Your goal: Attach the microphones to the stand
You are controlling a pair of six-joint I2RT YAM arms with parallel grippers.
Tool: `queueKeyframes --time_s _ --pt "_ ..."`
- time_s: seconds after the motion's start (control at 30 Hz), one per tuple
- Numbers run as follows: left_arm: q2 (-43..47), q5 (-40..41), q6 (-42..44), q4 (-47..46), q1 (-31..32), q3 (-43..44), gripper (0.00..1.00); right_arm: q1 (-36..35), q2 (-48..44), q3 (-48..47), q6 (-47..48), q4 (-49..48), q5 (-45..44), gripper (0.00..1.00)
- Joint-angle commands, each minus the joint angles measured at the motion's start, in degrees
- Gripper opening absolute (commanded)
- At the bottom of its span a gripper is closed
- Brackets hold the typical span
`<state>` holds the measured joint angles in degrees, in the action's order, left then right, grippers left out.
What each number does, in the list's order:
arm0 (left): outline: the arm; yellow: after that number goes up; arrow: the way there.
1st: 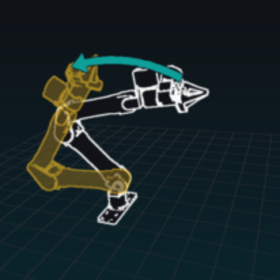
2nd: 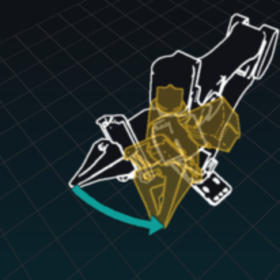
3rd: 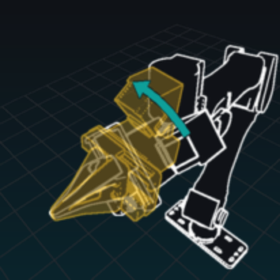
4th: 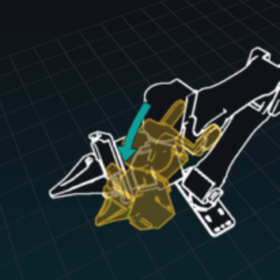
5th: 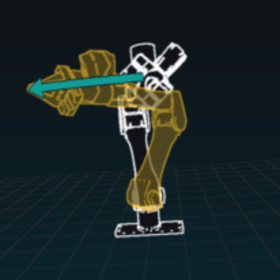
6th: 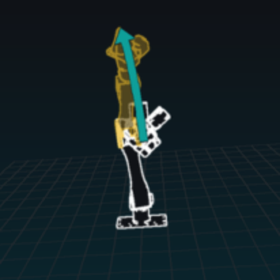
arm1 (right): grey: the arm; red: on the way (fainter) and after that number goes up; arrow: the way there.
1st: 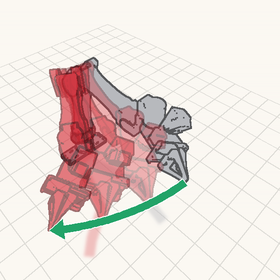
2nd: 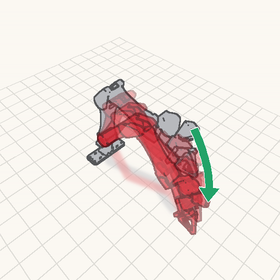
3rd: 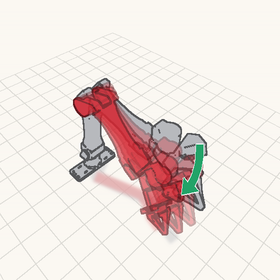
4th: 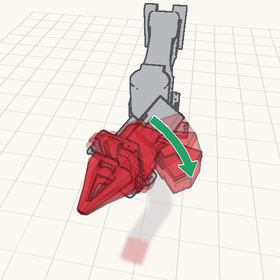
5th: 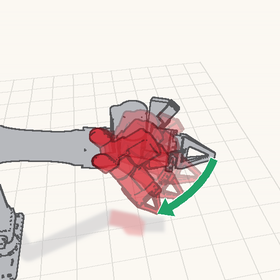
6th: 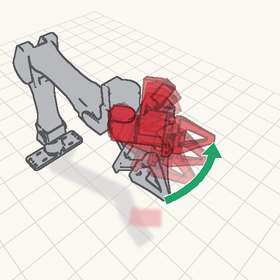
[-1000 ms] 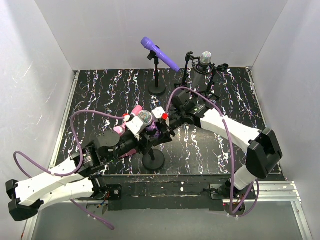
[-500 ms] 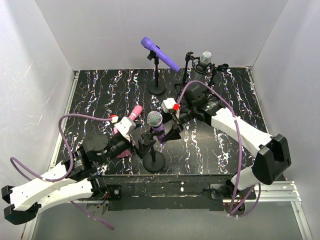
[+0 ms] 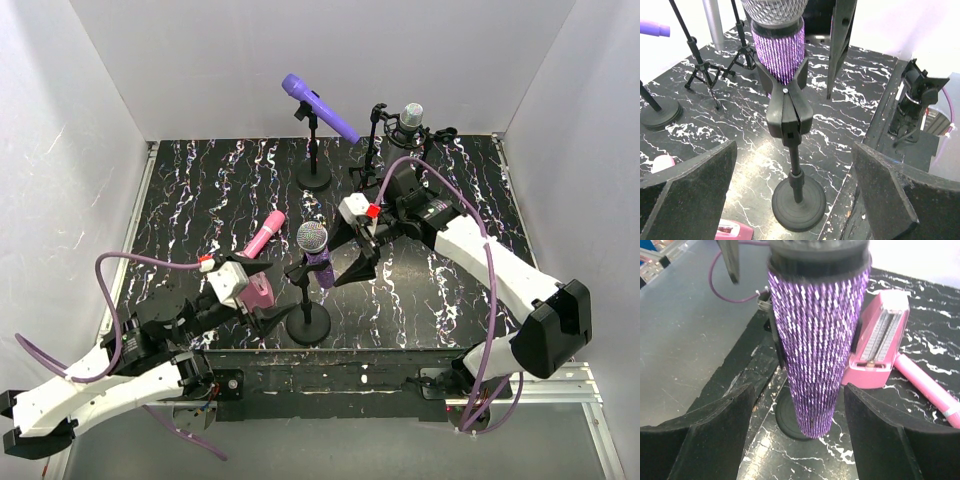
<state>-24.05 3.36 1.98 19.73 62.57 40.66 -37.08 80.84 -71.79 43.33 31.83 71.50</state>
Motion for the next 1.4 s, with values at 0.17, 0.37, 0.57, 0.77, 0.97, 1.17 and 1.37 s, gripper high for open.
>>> queueKeyframes --time_s 0.17,0.37,0.57,0.77,0.97,1.17,1.37 --pt "-0.6 -1.3 0.9 -0.5 -0.3 -2.1 0.98 -3.1 3.8 -11.0 -5.4 0.7 5.0 0.80" --pt "0.8 -0.2 0.6 -0.1 -0.2 -2.4 0.98 -5.3 4.9 -11.9 -7.5 -0.2 2.8 0.76" --pt "1.3 0.6 0.2 0.2 -0.3 -2.6 0.98 -5.4 4.0 -10.5 -9.0 -2.0 2.8 0.56" --pt "1.8 1.1 0.0 1.1 -0.3 -1.7 0.98 -4.7 4.4 -12.5 -9.8 -2.6 0.1 0.27" --pt "3.0 1.8 0.2 3.1 -0.3 -0.3 0.98 1.7 7.7 -19.6 -11.0 -4.9 -7.1 0.22" --pt "3.8 2.3 0.0 3.4 -0.3 -0.3 0.98 7.5 14.5 -27.0 -14.4 -10.8 -15.3 0.21" --pt "3.8 2.7 0.0 3.7 -0.3 -0.3 0.98 9.4 22.7 -36.6 -17.8 -15.5 -26.9 0.21"
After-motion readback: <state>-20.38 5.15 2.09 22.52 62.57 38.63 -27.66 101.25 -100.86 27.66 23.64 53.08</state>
